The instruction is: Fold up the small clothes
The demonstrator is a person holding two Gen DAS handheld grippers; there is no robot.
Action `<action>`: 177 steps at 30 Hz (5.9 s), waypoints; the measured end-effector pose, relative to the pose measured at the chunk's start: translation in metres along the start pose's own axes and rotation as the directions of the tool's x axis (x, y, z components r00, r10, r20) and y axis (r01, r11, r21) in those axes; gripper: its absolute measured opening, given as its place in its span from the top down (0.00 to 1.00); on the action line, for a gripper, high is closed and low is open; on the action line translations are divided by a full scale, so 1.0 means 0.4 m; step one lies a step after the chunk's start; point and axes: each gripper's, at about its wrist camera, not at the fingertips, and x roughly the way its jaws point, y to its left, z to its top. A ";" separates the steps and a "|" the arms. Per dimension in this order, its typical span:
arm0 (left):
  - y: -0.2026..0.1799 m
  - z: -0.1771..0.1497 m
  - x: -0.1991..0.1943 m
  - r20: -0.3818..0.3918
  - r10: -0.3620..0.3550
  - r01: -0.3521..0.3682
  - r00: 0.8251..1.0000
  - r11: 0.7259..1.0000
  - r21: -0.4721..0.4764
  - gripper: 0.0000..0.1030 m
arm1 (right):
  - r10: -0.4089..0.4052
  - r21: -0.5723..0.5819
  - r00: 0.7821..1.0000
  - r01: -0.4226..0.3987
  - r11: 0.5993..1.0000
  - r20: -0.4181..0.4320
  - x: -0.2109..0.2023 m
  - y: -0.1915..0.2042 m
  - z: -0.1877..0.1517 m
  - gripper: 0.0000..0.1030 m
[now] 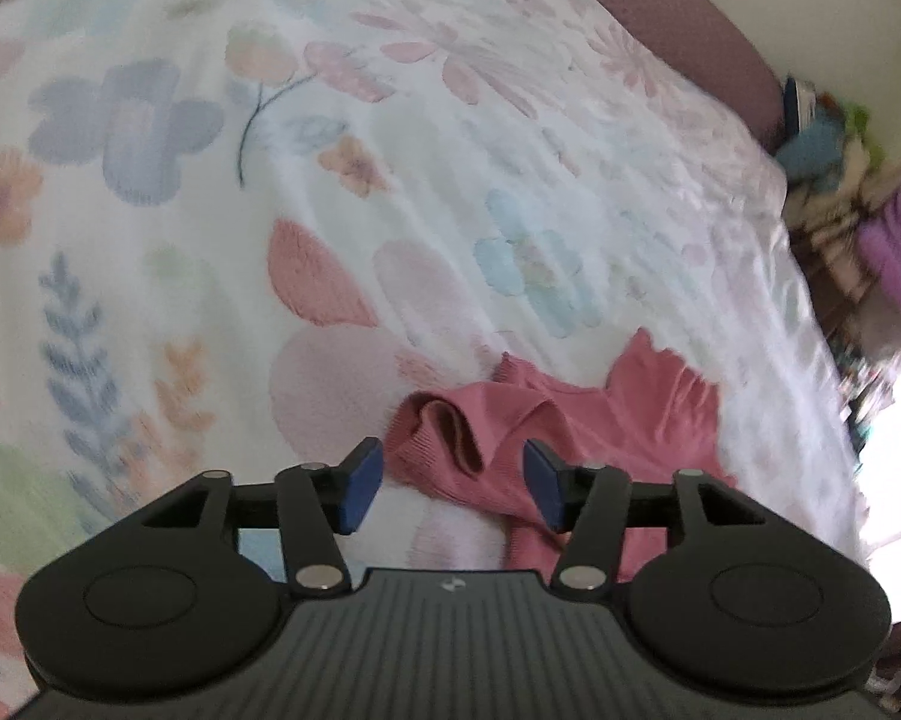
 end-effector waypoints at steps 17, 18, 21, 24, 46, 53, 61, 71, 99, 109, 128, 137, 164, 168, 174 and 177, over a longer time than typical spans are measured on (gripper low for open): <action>0.011 -0.038 -0.023 -0.004 0.032 -0.032 0.999 0.999 0.007 0.30 | -0.019 0.001 0.998 0.019 1.000 -0.060 0.079 0.011 0.000 1.00; 0.013 -0.039 -0.023 0.003 0.025 -0.025 1.000 1.000 -0.004 0.30 | -0.029 -0.017 0.998 0.028 0.999 -0.059 0.082 0.020 -0.001 1.00; -0.009 -0.043 -0.023 0.013 0.055 -0.056 0.998 0.996 0.072 0.29 | -0.016 0.000 0.998 0.016 1.000 -0.065 0.075 0.022 0.009 0.98; -0.078 -0.058 -0.017 0.048 0.124 -0.133 0.991 0.942 0.308 0.29 | -0.033 -0.038 0.999 0.033 0.999 -0.022 0.026 0.042 0.025 0.82; -0.180 -0.004 0.181 0.072 0.289 -0.246 0.955 0.627 0.740 0.42 | 0.056 -0.004 0.998 -0.056 0.998 0.038 0.006 0.094 0.053 0.78; -0.053 0.112 0.130 0.026 0.220 -0.216 0.975 0.919 0.331 0.44 | 0.045 0.005 0.998 -0.046 0.999 0.038 0.000 0.079 0.048 0.78; -0.041 0.045 0.114 -0.075 0.090 -0.058 0.993 0.933 0.354 0.32 | 0.064 0.031 0.996 -0.066 0.997 0.060 0.002 0.080 0.046 0.78; -0.033 0.015 0.051 -0.016 -0.199 0.199 0.980 0.980 0.024 0.87 | 0.068 0.047 0.996 -0.071 0.996 0.061 0.000 0.081 0.021 0.78; -0.412 -0.095 0.145 -0.138 -0.122 0.171 0.983 0.883 0.438 0.53 | 0.151 0.086 0.983 -0.160 0.983 0.102 -0.040 0.061 0.012 0.77; -0.238 -0.031 0.146 -0.120 -0.069 0.099 0.990 0.956 0.275 0.47 | 0.241 0.040 0.966 -0.245 0.969 0.092 -0.002 0.133 0.064 0.77; -0.171 0.015 0.345 -0.188 -0.144 0.166 0.971 0.980 0.107 0.83 | 0.357 -0.062 0.926 -0.367 0.928 -0.124 0.281 0.430 0.149 0.99; -0.166 0.068 0.313 -0.037 -0.147 0.149 0.988 0.987 0.065 1.00 | 0.348 -0.102 0.928 -0.362 0.926 -0.131 0.268 0.431 0.134 1.00; -0.154 -0.073 0.223 -0.269 -0.076 0.144 0.960 0.959 0.245 0.94 | 0.330 0.060 0.943 -0.326 0.943 -0.050 0.363 0.390 0.236 1.00; -0.158 -0.075 0.226 -0.256 -0.087 0.148 0.963 0.962 0.230 0.93 | 0.308 -0.038 0.948 -0.312 0.949 -0.080 0.365 0.443 0.225 0.91; -0.174 -0.064 0.230 -0.265 -0.067 0.138 0.962 0.956 0.259 0.93 | 0.427 -0.203 0.903 -0.429 0.880 -0.052 0.315 0.552 0.262 0.80; -0.179 -0.061 0.238 -0.283 -0.042 0.120 0.958 0.957 0.264 0.93 | 0.435 -0.253 0.894 -0.447 0.858 -0.104 0.341 0.615 0.274 0.80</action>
